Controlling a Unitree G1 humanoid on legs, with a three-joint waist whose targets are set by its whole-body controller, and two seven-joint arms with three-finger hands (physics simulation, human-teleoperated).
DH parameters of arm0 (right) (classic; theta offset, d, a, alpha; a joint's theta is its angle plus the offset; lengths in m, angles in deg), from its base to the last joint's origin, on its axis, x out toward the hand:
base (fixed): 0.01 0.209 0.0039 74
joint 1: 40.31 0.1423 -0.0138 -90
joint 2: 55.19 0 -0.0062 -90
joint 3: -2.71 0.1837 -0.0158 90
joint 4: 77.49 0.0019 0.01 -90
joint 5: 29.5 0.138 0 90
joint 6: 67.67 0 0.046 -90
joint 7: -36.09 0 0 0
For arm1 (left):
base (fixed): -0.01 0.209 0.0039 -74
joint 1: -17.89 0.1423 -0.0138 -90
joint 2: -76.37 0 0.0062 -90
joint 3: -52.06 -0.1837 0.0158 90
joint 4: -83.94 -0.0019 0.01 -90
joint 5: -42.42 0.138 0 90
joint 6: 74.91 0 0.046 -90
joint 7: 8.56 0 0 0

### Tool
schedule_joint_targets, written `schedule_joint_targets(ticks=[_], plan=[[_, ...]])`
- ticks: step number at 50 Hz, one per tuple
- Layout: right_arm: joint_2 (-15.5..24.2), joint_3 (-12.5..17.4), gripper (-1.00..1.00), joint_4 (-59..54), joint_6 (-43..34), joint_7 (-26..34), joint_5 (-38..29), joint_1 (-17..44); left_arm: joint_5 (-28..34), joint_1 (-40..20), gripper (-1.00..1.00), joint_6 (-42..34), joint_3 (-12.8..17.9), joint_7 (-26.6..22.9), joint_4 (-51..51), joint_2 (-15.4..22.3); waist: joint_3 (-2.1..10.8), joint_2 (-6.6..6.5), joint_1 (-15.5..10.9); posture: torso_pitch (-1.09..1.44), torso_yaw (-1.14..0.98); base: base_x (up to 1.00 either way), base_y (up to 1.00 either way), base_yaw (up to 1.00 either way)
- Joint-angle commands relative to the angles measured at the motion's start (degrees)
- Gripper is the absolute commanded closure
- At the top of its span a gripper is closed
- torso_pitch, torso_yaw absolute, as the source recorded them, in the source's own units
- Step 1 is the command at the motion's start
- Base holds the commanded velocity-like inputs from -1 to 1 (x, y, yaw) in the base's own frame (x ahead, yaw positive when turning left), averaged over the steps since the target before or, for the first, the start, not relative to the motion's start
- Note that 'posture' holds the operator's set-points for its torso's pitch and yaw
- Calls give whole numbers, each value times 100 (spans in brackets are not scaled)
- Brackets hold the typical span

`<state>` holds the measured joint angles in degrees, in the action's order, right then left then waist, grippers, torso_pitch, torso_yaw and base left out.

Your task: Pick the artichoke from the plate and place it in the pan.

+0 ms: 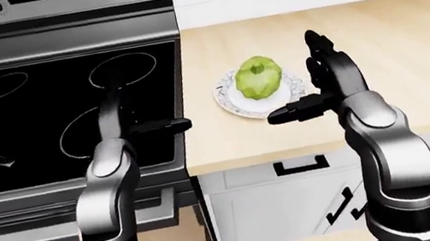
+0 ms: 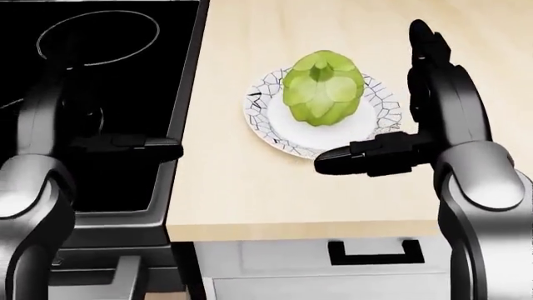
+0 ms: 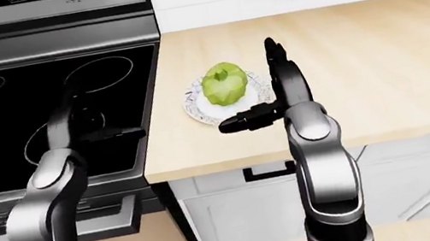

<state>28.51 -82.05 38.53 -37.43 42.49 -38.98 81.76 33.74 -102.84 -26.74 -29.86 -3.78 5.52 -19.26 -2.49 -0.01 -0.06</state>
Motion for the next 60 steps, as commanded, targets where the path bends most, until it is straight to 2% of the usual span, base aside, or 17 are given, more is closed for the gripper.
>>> schedule_joint_targets(ticks=[1, 3, 6, 7, 9, 11, 15, 17, 19, 20, 22, 25, 29, 32, 33, 38, 60], plan=[[36, 14, -100, 230, 162, -25, -31, 227, 2, -246, -100, 200, 80, 6, 350, 90, 180, 33, -33, 0, 0, 11, 0, 0], [49, 21, -100, 217, 182, -11, -27, 227, 6, -244, -100, 264, 79, -3, 286, 87, 211, -50, -26, 0, 0, 11, 0, 0], [33, 8, -100, 212, 182, -20, -28, 228, -2, -259, -100, 204, 80, 10, 334, 90, 192, -407, 18, 0, 0, 10, 0, 0], [20, 11, -100, 163, 262, -28, -21, 196, -6, -244, -100, 200, 87, 8, 349, 94, 191, -255, 12, 0, 0, 10, 0, 0], [15, -10, -100, 224, 191, -28, -33, 200, -12, -226, -100, 198, 100, 3, 367, 103, 190, -365, 17, 0, 0, 10, 0, 0], [11, -2, -100, 214, 232, -28, -33, 164, -13, -211, -100, 203, 101, 6, 374, 102, 245, -321, 8, 0, 0, 10, 0, 0], [10, 4, -100, 247, 218, -25, -36, 149, -14, -193, -100, 214, 97, 3, 381, 99, 183, -126, -24, 0, 0, 11, 0, 0], [9, 1, -100, 249, 211, -28, -41, 153, -10, -193, -100, 240, 96, -2, 354, 101, 192, 45, -51, 0, 0, 11, 0, 0], [2, -6, -100, 231, 221, -32, -41, 157, -11, -199, -100, 236, 98, -1, 348, 100, 272, 382, -70, 0, 0, 11, 0, 0], [2, -13, -100, 243, 193, -31, -44, 174, -14, -202, -100, 215, 99, 0, 367, 103, 221, 187, -38, 0, 0, 10, 0, 0], [-9, -13, -100, 197, 248, -38, -41, 159, -13, -186, -100, 240, 104, -4, 351, 105, 191, 280, -25, 0, 0, 11, 0, 0], [-18, -40, -100, 227, 197, -43, -57, 185, -21, -167, -100, 261, 123, -12, 350, 115, 205, 163, -9, 0, 0, 10, 0, 0], [-13, -27, -100, 202, 228, -44, -69, 170, -30, -156, -100, 240, 113, 2, 379, 105, 63, -6, 48, 0, 0, 5, 0, 0], [-18, -4, -100, 187, 188, -68, -79, 205, -27, -154, -100, 273, 115, -3, 341, 107, 219, -400, 121, 0, 0, 0, 0, 0], [-13, -8, -100, 188, 151, -74, -83, 230, -30, -160, -100, 263, 115, -1, 350, 108, 130, -117, 95, 0, 0, 0, 0, 0], [4, -13, -100, 167, 129, -71, -77, 265, -46, -182, -100, 252, 121, 9, 340, 109, 227, -20, 17, 0, 0, 0, 0, 0], [-37, -142, -100, -691, 317, -47, -28, 823, -43, -123, -100, 293, 113, 4, 337, 100, 246, -25, 1, 0, 0, 0, 0, 0]])
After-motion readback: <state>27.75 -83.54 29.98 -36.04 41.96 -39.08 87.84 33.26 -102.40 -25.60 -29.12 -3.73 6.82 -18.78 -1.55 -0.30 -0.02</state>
